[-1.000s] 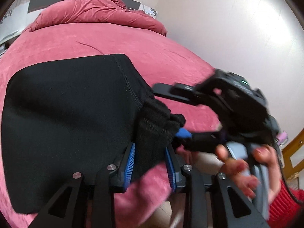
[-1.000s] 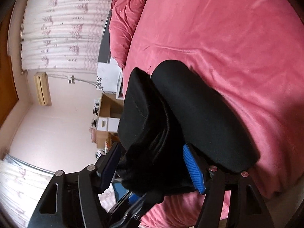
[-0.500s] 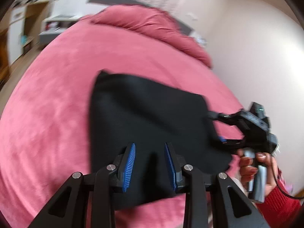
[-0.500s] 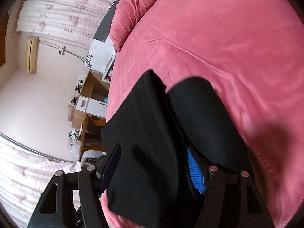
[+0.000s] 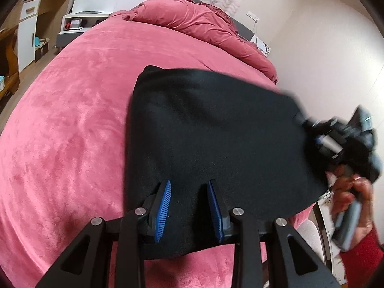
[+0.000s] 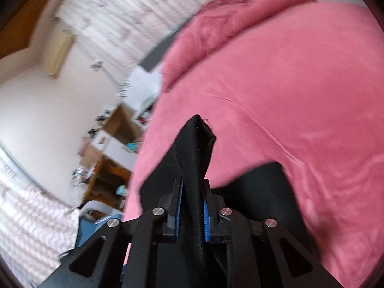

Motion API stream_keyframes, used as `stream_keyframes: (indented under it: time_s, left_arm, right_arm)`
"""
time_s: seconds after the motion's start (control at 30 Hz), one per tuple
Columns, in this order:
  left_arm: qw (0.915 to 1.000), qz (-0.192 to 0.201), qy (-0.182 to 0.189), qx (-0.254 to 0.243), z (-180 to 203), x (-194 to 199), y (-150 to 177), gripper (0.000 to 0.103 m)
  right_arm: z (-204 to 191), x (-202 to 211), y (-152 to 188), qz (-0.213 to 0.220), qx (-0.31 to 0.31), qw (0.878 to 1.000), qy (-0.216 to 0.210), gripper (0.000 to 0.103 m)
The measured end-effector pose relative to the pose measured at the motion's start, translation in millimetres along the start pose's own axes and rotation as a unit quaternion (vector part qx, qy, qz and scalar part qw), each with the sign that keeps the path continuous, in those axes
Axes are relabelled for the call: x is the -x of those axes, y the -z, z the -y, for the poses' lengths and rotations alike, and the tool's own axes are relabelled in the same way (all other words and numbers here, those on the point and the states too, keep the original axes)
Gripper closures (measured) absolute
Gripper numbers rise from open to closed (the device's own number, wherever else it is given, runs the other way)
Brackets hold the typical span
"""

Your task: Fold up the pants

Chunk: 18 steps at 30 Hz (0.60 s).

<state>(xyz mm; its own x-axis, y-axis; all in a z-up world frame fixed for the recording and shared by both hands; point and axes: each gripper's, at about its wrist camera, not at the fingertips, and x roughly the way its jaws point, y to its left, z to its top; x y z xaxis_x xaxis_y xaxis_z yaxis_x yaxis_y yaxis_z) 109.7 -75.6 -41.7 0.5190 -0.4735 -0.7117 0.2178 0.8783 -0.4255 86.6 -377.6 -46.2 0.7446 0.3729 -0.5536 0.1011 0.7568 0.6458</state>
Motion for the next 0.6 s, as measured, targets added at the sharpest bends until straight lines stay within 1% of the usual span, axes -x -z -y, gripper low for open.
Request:
stream_keyframes:
  time_s: [0.07, 0.1, 0.13, 0.2, 0.23, 0.3, 0.33, 0.37, 0.43, 0.53, 0.57, 0.6]
  left_arm:
    - [1.0, -0.001, -0.001, -0.003, 2, 0, 0, 0.071]
    - [1.0, -0.002, -0.002, -0.005, 4, 1, 1, 0.071]
    - [1.0, -0.002, -0.001, -0.009, 5, 3, 3, 0.071]
    - [0.9999, -0.001, -0.005, -0.013, 5, 0, 2, 0.071]
    - [0.9999, 0.0, -0.005, -0.012, 3, -2, 1, 0.071]
    - [1.0, 0.004, 0.001, -0.004, 1, 1, 3, 0.071]
    - [1.0, 0.005, 0.005, 0.0, -1, 3, 5, 0.071]
    - [1.0, 0.005, 0.007, 0.002, -1, 5, 6, 0.071]
    - [0.9999, 0.008, 0.011, 0.005, -3, 8, 8, 0.071]
    - [1.0, 0.005, 0.006, -0.001, -2, 10, 12, 0.071]
    - [1.0, 0.006, 0.004, -0.004, -2, 10, 13, 0.071]
    - [1.0, 0.007, 0.001, -0.004, -2, 10, 13, 0.071]
  right_arm:
    - [33, -13, 4, -0.003, -0.047, 0.998, 0.032, 0.097]
    - [45, -16, 5, -0.004, -0.067, 0.997, 0.035, 0.097]
    - [61, -18, 8, -0.005, -0.103, 0.995, 0.015, 0.097]
    - [72, -16, 10, -0.005, -0.137, 0.99, -0.016, 0.097]
    - [73, -13, 11, -0.008, -0.145, 0.989, -0.034, 0.091]
    - [67, -9, 13, -0.021, -0.138, 0.989, -0.05, 0.08]
    - [62, -6, 15, -0.037, -0.128, 0.989, -0.064, 0.063]
    - [60, -4, 18, -0.049, -0.121, 0.989, -0.075, 0.049]
    - [51, -2, 26, -0.074, -0.098, 0.989, -0.082, 0.046]
    - [44, -4, 37, -0.099, -0.066, 0.99, -0.072, 0.046]
    - [41, -6, 40, -0.103, -0.057, 0.991, -0.065, 0.047]
    - [39, -8, 43, -0.102, -0.05, 0.992, -0.056, 0.051]
